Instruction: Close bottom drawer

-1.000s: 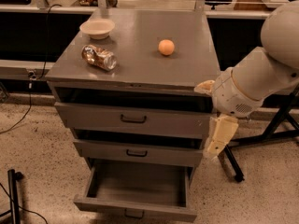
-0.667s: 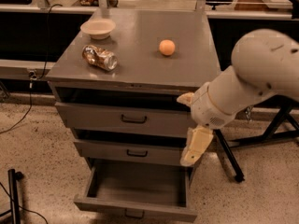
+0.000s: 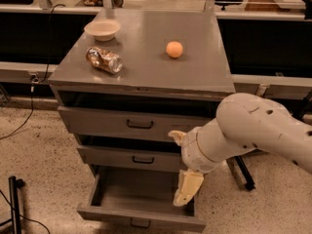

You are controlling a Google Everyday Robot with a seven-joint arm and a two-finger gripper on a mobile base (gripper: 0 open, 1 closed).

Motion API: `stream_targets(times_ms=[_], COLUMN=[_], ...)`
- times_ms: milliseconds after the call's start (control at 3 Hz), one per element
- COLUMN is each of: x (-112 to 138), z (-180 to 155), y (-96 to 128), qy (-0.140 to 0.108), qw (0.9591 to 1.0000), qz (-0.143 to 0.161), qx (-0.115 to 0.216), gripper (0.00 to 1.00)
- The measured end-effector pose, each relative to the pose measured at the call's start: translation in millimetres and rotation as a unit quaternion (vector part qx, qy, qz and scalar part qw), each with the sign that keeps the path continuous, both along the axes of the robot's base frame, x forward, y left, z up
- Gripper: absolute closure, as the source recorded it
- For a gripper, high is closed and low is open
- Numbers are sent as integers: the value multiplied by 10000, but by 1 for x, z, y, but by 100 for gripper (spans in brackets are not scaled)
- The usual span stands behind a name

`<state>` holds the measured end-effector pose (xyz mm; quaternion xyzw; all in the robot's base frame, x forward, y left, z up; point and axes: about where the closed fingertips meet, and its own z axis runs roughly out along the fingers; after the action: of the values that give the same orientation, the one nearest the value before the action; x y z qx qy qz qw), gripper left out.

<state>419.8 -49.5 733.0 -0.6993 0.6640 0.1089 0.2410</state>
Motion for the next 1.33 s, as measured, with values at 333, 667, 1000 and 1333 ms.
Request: stream_targets(times_ms=[333,667,1000,1333], x=[0,13,19,29], z=[0,-22,-83,-153], y=[-1,-4,-1,0], qy=[3,95,143,-325], qw=[10000,9999,9982,9936], qz=[-13,20,148,244], qx=[-3,135,565,1056], gripper=[0,0,0,0])
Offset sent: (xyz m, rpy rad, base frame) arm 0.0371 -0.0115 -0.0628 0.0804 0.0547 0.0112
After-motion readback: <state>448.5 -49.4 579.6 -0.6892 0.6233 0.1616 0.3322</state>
